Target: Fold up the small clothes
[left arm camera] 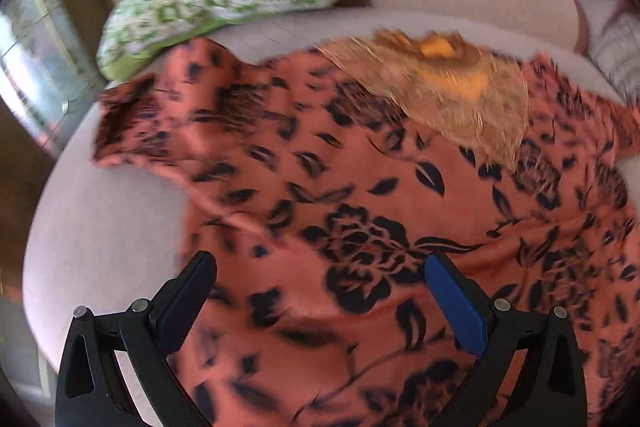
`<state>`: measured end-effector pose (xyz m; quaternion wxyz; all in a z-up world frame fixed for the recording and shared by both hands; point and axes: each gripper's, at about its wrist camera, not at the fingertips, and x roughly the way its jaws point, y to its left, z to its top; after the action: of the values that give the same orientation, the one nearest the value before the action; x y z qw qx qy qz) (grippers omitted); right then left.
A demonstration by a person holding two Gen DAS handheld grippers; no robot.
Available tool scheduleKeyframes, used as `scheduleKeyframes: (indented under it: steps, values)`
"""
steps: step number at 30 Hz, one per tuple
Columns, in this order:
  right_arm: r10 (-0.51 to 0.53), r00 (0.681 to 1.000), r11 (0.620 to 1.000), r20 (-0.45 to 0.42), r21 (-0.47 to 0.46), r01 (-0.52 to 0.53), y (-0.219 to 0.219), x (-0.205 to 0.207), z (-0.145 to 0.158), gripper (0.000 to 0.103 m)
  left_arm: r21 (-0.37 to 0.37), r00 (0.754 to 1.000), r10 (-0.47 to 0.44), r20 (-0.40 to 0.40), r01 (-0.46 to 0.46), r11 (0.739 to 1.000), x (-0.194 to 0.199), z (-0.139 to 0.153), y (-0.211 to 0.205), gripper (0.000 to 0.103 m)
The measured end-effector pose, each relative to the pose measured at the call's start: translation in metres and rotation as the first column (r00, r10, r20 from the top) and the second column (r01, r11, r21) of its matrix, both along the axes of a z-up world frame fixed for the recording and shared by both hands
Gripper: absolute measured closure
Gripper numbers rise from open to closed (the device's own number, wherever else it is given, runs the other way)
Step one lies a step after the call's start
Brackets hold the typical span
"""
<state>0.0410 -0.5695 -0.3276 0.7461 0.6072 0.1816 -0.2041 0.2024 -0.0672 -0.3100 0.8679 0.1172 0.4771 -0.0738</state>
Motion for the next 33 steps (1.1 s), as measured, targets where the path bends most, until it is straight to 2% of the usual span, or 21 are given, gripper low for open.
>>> scheduleKeyframes:
  steps: [1,3,4,6,10,12,14,16,18,19,20,21,22,24,26,27,28,29,30,31,33]
  values:
    - [-0.053,0.999,0.998,0.004,0.019,0.053,-0.015,-0.002,-0.009,0.016,0.005,1.000,-0.014,-0.024,0.014,1.000,0.003,-0.013,-0.002,0.000]
    - [-0.130,0.991,0.989,0.011,0.067,0.129,-0.041,0.000,-0.028,0.022,-0.076,1.000,0.006,0.024,-0.005,0.997,0.001,-0.014,0.005,0.000]
    - [-0.150,0.989,0.985,0.016,0.093,0.148,-0.051,0.003,-0.037,0.023,-0.092,1.000,0.020,0.017,-0.018,0.996,0.003,-0.014,0.006,0.000]
    - [-0.169,0.986,0.980,0.009,0.108,0.167,-0.070,0.015,-0.052,0.026,-0.082,1.000,0.008,0.017,-0.007,0.997,0.005,-0.015,0.002,0.000]
    - [-0.203,0.976,0.978,-0.073,0.029,0.206,-0.099,0.045,-0.058,0.031,-0.090,1.000,0.014,0.008,-0.014,0.996,0.011,-0.015,0.001,0.000]
    - [-0.213,0.963,0.977,-0.166,-0.054,0.207,-0.112,0.067,-0.053,0.032,-0.093,1.000,0.009,0.005,-0.008,0.996,0.016,-0.017,0.003,0.000]
    - [-0.219,0.951,0.971,-0.220,-0.144,0.190,-0.122,0.084,-0.053,0.032,-0.090,1.000,0.007,0.013,-0.006,0.996,0.022,-0.018,0.002,0.000]
    - [-0.222,0.935,0.959,-0.275,-0.234,0.159,-0.128,0.098,-0.055,0.043,-0.088,1.000,0.011,0.020,-0.009,0.996,0.025,-0.019,0.002,0.000]
    - [-0.231,0.929,0.955,-0.291,-0.249,0.159,-0.133,0.101,-0.060,0.082,-0.094,1.000,0.018,0.016,-0.016,0.995,0.028,-0.019,0.003,0.000]
    - [-0.228,0.936,0.958,-0.268,-0.234,0.166,-0.134,0.100,-0.060,0.087,-0.095,1.000,0.021,0.011,-0.020,0.995,0.031,-0.018,0.002,0.000]
    - [-0.208,0.950,0.965,-0.233,-0.209,0.160,-0.133,0.103,-0.058,0.095,-0.096,1.000,0.025,0.006,-0.024,0.995,0.033,-0.017,0.002,0.000]
    - [-0.182,0.961,0.969,-0.206,-0.201,0.140,-0.129,0.104,-0.055,0.097,-0.098,0.999,0.033,0.002,-0.033,0.995,0.036,-0.016,0.002,0.000]
    - [-0.137,0.973,0.968,-0.186,-0.234,0.092,-0.118,0.113,-0.040,0.097,-0.102,0.999,0.043,-0.004,-0.043,0.994,0.038,-0.014,0.002,0.000]
    - [-0.038,0.983,0.941,-0.178,-0.339,-0.025,-0.090,0.134,-0.006,0.097,-0.123,0.998,0.059,-0.014,-0.060,0.991,0.039,-0.011,0.005,0.000]
    - [0.114,0.988,0.902,-0.107,-0.405,-0.148,-0.043,0.157,0.036,0.097,-0.157,0.997,0.081,-0.011,-0.082,0.984,0.039,-0.003,0.012,0.000]
    - [0.191,0.980,0.887,-0.062,-0.417,-0.199,-0.017,0.166,0.053,0.097,-0.177,0.995,0.101,0.009,-0.098,0.979,0.038,0.004,0.018,0.000]
    - [0.271,0.962,0.866,-0.025,-0.431,-0.255,0.009,0.176,0.068,0.097,-0.191,0.991,0.125,0.039,-0.115,0.975,0.037,0.013,0.025,0.000]
    - [0.365,0.931,0.830,-0.004,-0.451,-0.328,0.045,0.187,0.082,0.097,-0.198,0.986,0.149,0.071,-0.132,0.971,0.037,0.021,0.032,0.000]
    - [0.437,0.899,0.798,-0.002,-0.459,-0.389,0.074,0.194,0.088,0.097,-0.203,0.979,0.173,0.106,-0.149,0.968,0.036,0.028,0.039,0.000]
    - [0.521,0.853,0.759,-0.006,-0.453,-0.467,0.107,0.204,0.090,0.094,-0.202,0.969,0.201,0.144,-0.170,0.964,0.035,0.036,0.047,0.000]
    - [0.712,0.698,0.622,-0.080,-0.389,-0.679,0.194,0.230,0.077,0.089,-0.198,0.948,0.248,0.199,-0.209,0.958,0.034,0.047,0.061,0.000]
